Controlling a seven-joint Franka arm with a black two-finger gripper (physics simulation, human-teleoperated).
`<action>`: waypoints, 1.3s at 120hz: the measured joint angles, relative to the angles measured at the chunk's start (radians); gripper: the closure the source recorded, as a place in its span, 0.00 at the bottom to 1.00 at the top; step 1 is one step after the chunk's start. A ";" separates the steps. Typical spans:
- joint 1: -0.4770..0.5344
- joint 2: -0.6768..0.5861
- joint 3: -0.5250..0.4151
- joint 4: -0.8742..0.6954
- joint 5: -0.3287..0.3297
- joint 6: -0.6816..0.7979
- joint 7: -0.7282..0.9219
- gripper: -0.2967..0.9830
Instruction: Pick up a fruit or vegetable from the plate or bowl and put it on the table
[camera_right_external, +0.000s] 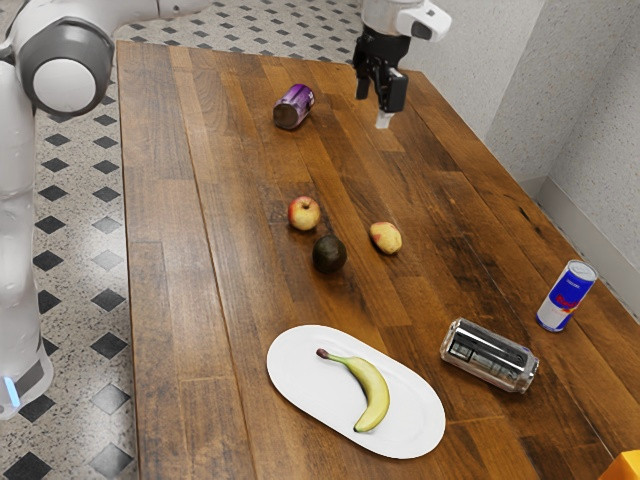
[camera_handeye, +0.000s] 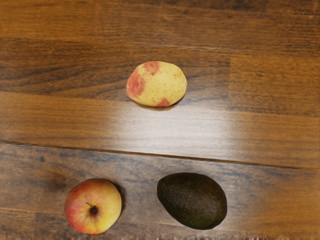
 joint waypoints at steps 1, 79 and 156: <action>-0.001 0.000 0.000 0.000 0.000 -0.001 0.000 0.23; -0.078 0.148 -0.154 0.227 0.003 -0.189 -0.606 0.23; -0.191 -0.023 -0.161 -0.261 -0.038 -0.024 -1.366 0.23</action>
